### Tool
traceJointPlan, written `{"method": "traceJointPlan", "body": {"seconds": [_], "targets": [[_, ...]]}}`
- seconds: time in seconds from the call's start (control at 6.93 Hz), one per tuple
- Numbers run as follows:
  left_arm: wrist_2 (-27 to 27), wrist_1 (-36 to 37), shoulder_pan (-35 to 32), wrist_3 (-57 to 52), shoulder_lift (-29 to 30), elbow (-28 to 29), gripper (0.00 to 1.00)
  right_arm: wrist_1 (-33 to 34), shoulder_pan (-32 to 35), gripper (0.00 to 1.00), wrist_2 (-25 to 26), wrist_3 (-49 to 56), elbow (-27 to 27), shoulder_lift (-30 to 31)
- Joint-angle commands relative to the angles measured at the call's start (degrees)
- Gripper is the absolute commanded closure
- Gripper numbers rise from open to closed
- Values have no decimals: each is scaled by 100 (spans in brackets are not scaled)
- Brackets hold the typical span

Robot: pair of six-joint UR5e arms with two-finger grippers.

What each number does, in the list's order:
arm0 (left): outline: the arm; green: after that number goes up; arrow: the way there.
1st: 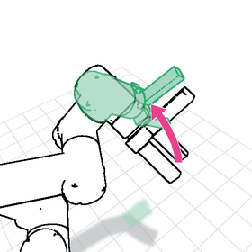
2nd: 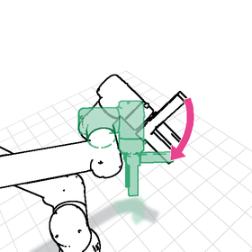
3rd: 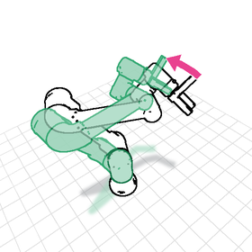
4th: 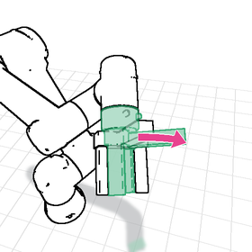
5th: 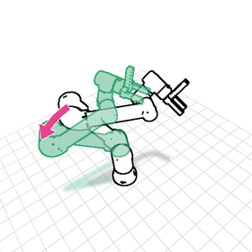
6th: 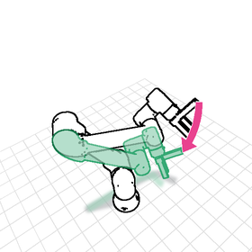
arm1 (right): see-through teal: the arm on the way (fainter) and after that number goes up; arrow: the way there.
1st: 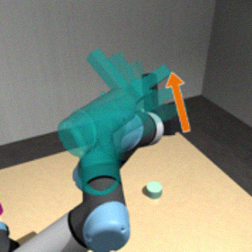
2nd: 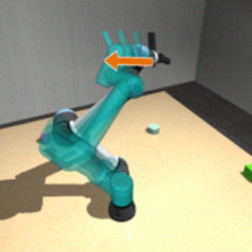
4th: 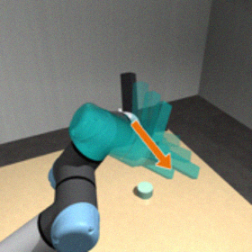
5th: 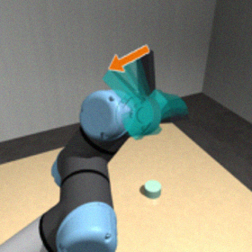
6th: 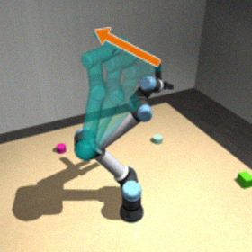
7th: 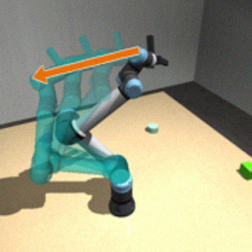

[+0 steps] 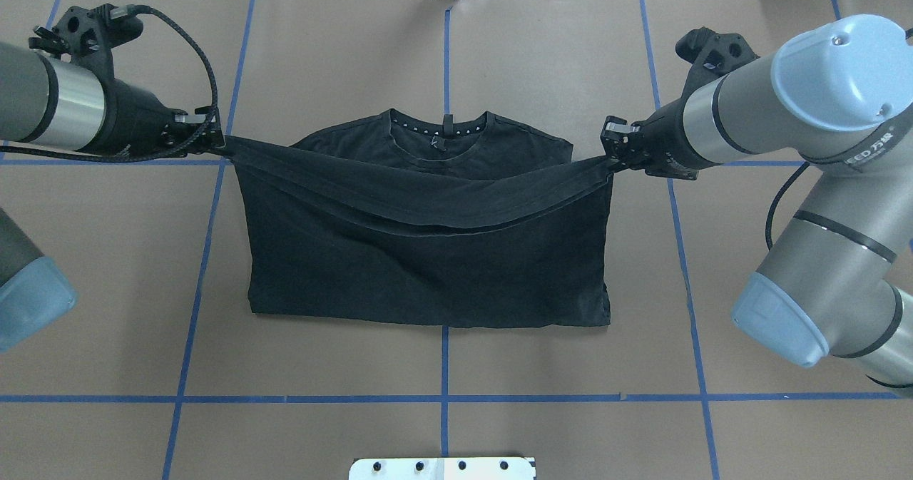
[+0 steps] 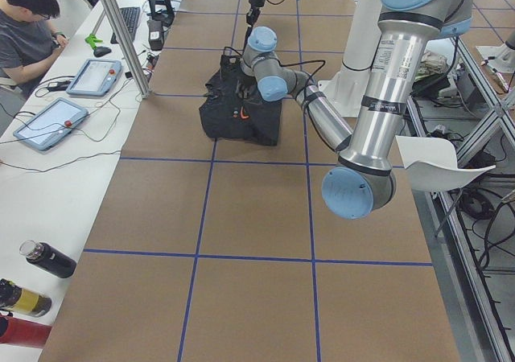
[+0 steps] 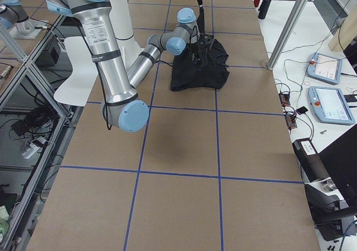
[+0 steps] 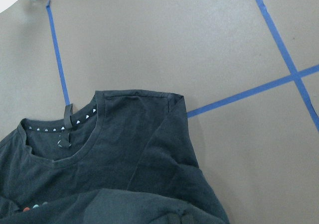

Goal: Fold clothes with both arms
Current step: 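Lift the hem with both grippers and fold it toward the collar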

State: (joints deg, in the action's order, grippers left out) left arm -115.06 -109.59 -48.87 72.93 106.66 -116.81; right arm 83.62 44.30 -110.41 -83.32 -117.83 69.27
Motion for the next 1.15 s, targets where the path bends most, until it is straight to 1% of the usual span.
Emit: {"method": "traceJointPlan", "body": {"seconds": [0.0,0.14,0.29,0.43,0.58,0.72,0.87,1.01], "targets": [[316,-53,-17,-59,364,648,100,-4,210,100,2,114,687,-491],[465,-71,-17,-68,478,929,100,-4,236,100,28,114,1013,-685],[614,-80,-17,-86,757,1410,100,-30,289,100,45,157,1417,-913],[712,-71,-34,-434,1004,1911,100,-56,376,100,46,236,1812,-1159],[808,-114,-52,-681,1119,2325,100,-83,377,100,54,332,2190,-1318],[844,-315,-44,-727,1303,2816,100,-100,369,100,80,455,2455,-1337],[853,-474,0,-876,1601,3517,100,-109,342,100,124,604,2780,-1346],[853,-606,70,-1095,1621,3742,100,-318,246,100,273,623,2992,-1346]]}}
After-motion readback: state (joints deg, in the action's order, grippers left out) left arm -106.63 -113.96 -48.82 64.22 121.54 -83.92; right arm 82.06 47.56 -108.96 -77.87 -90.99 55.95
